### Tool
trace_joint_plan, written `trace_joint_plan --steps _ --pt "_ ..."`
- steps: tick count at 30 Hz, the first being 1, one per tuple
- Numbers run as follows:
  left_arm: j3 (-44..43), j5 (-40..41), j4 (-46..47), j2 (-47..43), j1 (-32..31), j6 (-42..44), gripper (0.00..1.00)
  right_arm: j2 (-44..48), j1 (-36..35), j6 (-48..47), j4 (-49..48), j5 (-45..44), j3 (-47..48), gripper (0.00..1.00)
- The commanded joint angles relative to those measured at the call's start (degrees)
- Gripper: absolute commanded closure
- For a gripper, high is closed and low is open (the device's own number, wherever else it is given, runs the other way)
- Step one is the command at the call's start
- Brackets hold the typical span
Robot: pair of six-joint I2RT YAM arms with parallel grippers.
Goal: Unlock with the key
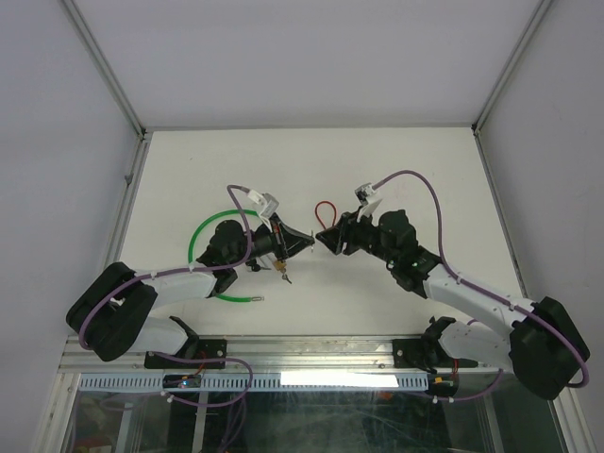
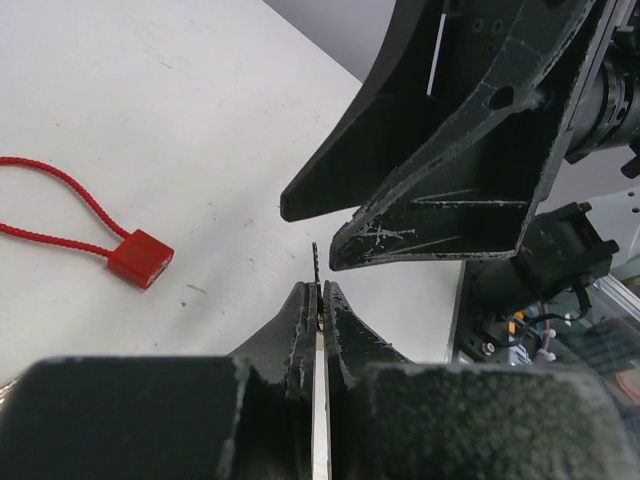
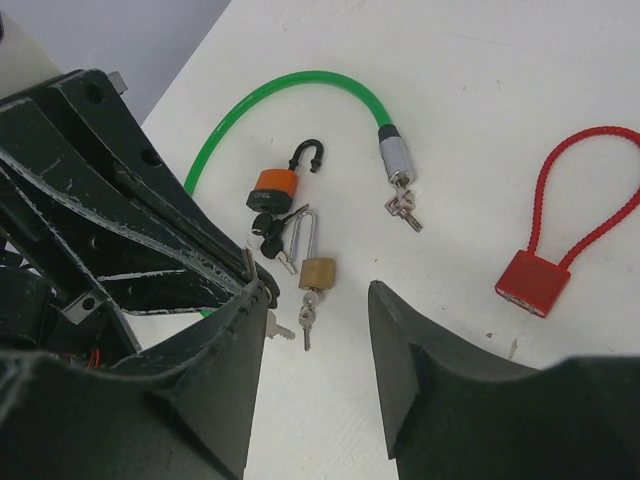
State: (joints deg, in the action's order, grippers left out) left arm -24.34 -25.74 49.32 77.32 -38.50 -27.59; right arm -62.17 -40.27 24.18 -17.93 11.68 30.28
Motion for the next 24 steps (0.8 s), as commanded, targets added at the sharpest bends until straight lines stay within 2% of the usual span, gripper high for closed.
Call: trace_joint_plan --steps 1,7,10,13,18,24 --pt "-0.9 -4.0 1.9 -1.5 0.6 1.4 1.00 1.7 -0.1 -1.3 -3.3 1.0 2.7 0.52" --pt "-1.0 -2.4 -0.2 -2.8 0.6 1.4 1.00 2.7 -0.1 -1.3 -3.3 1.0 2.1 0.52" --pt "-2.1 0.6 -4.2 -3.3 0.5 2.0 1.00 3.0 -0.1 0.7 -3.5 2.7 1.8 0.56" --pt "-3.5 3.2 -9.0 -3.6 0.1 3.7 1.00 2.4 -0.4 1.7 -4.1 3.3 2.3 0.57" --pt "-5.5 14.7 -17.1 -5.3 -3.8 9.3 1.00 -0.4 -2.5 3.6 -2.0 1.8 5.4 0.57" --pt "-7.7 26.1 -22.1 -6.4 -8.9 14.0 1.00 -3.7 -5.1 9.6 2.3 -10.5 8.0 0.59"
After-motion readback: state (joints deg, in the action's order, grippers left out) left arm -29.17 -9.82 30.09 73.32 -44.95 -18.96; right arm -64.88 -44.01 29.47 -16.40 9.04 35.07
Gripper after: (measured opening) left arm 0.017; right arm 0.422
